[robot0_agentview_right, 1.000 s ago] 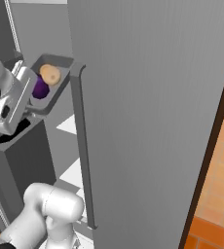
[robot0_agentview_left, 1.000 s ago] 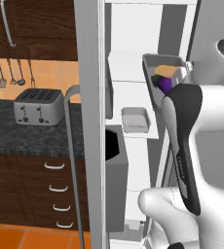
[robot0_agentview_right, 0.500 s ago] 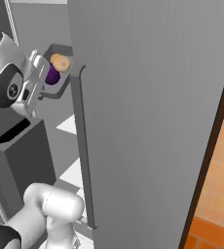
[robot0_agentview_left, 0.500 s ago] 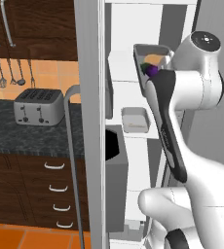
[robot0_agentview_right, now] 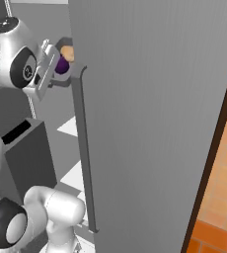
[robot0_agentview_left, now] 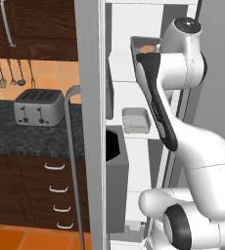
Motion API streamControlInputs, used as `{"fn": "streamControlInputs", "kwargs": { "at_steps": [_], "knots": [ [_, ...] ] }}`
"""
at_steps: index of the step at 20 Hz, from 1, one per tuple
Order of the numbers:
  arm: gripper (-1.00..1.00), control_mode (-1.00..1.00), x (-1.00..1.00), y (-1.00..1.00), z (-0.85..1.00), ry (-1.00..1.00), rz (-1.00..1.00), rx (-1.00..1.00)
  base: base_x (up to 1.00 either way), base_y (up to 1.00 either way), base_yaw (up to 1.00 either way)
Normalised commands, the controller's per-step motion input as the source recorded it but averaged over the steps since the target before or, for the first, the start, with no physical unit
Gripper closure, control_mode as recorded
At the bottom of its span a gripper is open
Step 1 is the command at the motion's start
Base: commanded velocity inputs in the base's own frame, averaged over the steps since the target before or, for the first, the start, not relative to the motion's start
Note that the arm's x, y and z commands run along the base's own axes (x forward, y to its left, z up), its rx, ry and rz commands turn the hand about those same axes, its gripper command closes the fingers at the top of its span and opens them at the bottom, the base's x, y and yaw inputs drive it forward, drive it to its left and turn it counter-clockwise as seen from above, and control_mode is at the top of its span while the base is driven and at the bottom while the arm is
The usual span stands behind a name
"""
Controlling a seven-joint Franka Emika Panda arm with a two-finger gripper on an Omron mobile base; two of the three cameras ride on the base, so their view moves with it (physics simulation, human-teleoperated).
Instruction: Take the meat container that has the shrimp and place it on the second highest rack of the freezer. Then take the vegetable container that has the eggplant and squash and place it on the highest rack of the freezer.
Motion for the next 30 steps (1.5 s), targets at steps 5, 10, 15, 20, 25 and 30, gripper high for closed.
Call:
{"fn": "streamControlInputs", "kwargs": {
  "at_steps": [5, 10, 15, 20, 25, 30],
  "knots": [
    [1.0, -1.0, 0.74, -0.02, -0.03, 0.03, 0.0, 0.0, 0.0, 0.0, 0.0],
    [1.0, -1.0, 0.56, -0.13, -0.12, 0.0, 0.0, -0.01, 0.0, 0.0, 0.0],
    [1.0, -1.0, 0.36, -0.1, -0.33, 0.0, 0.0, -0.04, 0.0, 0.0, 0.0],
    [1.0, -1.0, 0.52, -0.01, -0.09, 0.0, 0.0, -0.02, 0.0, 0.0, 0.0],
    [1.0, -1.0, 0.75, 0.0, 0.0, 0.0, -0.02, 0.0, 0.0, 0.0, 0.0],
    [1.0, -1.0, 0.63, 0.0, -0.09, 0.01, -0.01, 0.0, 0.0, 0.0, 0.0]
  ]
}}
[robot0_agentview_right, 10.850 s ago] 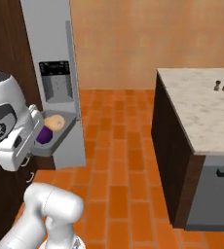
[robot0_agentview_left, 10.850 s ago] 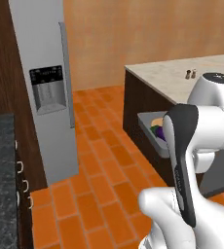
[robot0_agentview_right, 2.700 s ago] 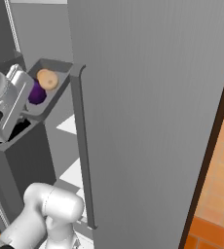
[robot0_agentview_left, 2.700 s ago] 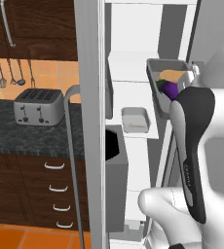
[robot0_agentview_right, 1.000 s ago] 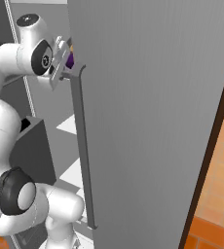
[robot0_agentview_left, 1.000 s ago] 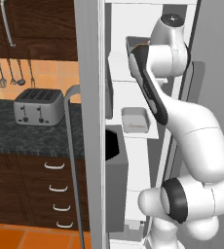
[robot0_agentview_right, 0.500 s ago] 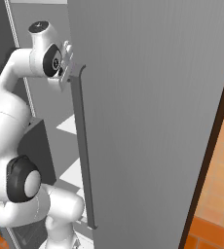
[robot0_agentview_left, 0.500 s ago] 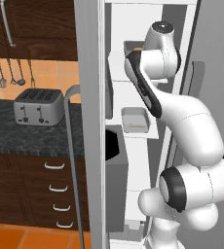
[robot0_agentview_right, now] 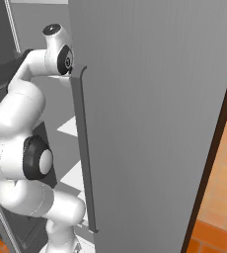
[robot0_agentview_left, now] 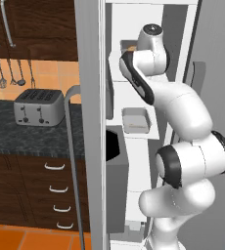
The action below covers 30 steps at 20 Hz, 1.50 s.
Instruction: Take the meat container that has the shrimp and place it on the second highest rack of the freezer. Then take the vegetable container that has the eggplant and squash and place it on the highest rack of the freezer.
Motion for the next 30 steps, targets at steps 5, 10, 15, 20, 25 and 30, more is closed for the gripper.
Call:
{"fn": "streamControlInputs", "kwargs": {
  "at_steps": [5, 10, 15, 20, 25, 30],
  "knots": [
    [1.0, -1.0, 0.4, 0.0, -0.23, 0.03, 0.0, 0.0, 0.0, 0.0, 0.0],
    [1.0, -1.0, 0.34, 0.0, -0.08, 0.0, 0.0, -0.01, 0.0, 0.0, 0.0],
    [1.0, -1.0, 0.0, 0.0, 0.0, 0.0, 0.0, 0.0, 0.0, 0.0, 0.0],
    [-1.0, -1.0, 0.0, 0.0, 0.0, 0.0, 0.0, 0.0, 0.0, 0.0, 0.0],
    [-1.0, -1.0, 0.0, 0.0, 0.0, 0.0, 0.0, 0.0, 0.0, 0.0, 0.0],
    [-1.0, -1.0, -0.4, -0.01, 0.02, -0.11, 0.0, 0.0, 0.0, 0.0, 0.0]
  ]
}}
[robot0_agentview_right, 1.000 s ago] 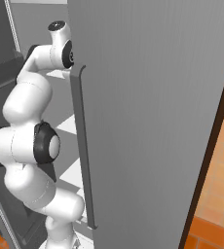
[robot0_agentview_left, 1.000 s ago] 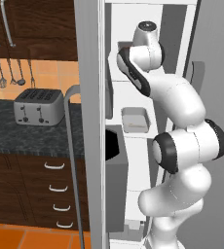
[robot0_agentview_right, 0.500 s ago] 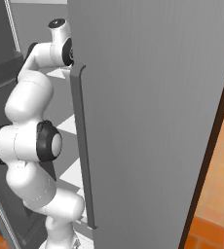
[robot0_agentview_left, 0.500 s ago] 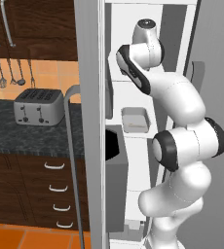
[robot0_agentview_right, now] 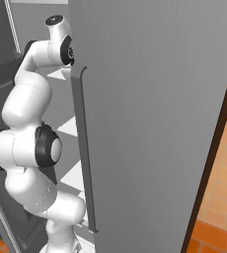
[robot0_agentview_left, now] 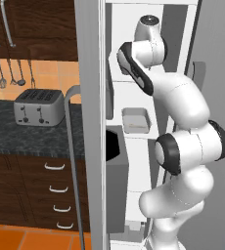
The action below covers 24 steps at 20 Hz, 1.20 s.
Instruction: Take the meat container that has the shrimp and place it on the second highest rack of the freezer. Then take the vegetable container that has the eggplant and squash and place it on the highest rack of the freezer.
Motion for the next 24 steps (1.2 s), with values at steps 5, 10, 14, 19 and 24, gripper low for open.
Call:
{"fn": "streamControlInputs", "kwargs": {
  "at_steps": [5, 10, 14, 19, 24],
  "knots": [
    [-1.0, -1.0, -1.0, -0.03, 0.09, -0.17, -0.03, 0.0, 0.0, 0.0, 0.0],
    [-1.0, -1.0, -1.0, -0.03, 0.03, 0.0, 0.0, 0.0, 0.0, 0.0, 0.0],
    [-1.0, -1.0, -1.0, 0.0, 0.0, 0.0, 0.0, 0.0, 0.0, 0.0, 0.0],
    [-1.0, -1.0, -1.0, -0.12, 0.0, 0.0, 0.0, 0.0, 0.0, 0.0, 0.0],
    [-1.0, -1.0, -1.0, -0.03, -0.02, 0.09, 0.0, 0.0, 0.0, 0.0, 0.0]
  ]
}}
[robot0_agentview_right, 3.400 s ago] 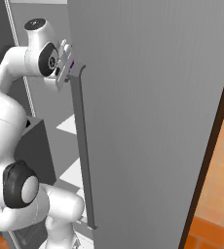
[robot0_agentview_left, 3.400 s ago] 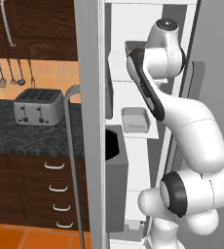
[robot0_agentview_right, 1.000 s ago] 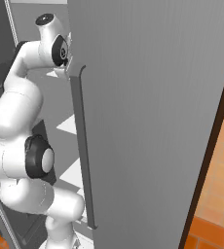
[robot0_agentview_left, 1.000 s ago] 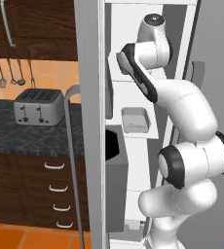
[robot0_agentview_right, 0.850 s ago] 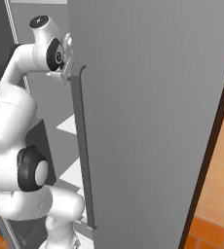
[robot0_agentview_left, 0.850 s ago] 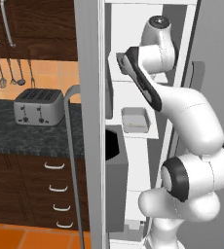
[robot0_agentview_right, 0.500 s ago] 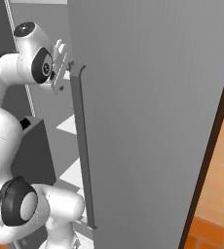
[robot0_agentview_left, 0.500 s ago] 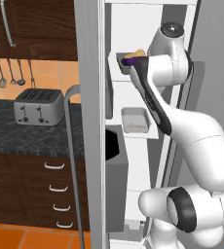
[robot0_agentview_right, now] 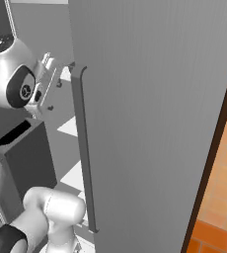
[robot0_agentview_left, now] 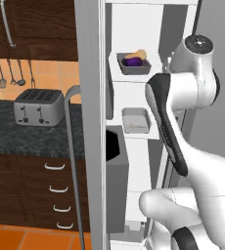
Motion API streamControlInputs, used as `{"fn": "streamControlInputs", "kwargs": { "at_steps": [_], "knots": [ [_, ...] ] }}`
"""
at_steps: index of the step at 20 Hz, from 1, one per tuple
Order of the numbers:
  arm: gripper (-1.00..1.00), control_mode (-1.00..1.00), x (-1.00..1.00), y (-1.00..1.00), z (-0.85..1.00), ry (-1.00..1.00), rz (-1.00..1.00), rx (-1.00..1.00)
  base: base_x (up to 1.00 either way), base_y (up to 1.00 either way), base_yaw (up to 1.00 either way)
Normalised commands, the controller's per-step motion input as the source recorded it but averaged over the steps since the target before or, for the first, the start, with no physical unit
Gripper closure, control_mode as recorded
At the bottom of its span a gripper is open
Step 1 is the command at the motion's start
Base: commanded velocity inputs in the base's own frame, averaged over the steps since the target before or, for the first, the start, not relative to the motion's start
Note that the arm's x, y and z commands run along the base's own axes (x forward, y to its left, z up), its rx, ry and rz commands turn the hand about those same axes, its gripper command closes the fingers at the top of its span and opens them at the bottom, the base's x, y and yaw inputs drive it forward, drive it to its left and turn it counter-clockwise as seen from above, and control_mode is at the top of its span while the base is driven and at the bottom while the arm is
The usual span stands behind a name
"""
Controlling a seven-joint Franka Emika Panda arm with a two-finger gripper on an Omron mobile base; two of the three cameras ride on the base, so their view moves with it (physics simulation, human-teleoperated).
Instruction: Take the meat container that has the shrimp and place it on the second highest rack of the freezer. Then take the vegetable container that has the eggplant and squash and place it on the highest rack of the freezer.
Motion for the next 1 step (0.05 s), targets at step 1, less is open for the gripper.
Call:
{"fn": "streamControlInputs", "kwargs": {
  "at_steps": [1],
  "knots": [
    [-1.0, -1.0, -1.0, 0.0, -0.13, 0.11, 0.0, 0.0, 0.0, 0.0, 0.0]
  ]
}}
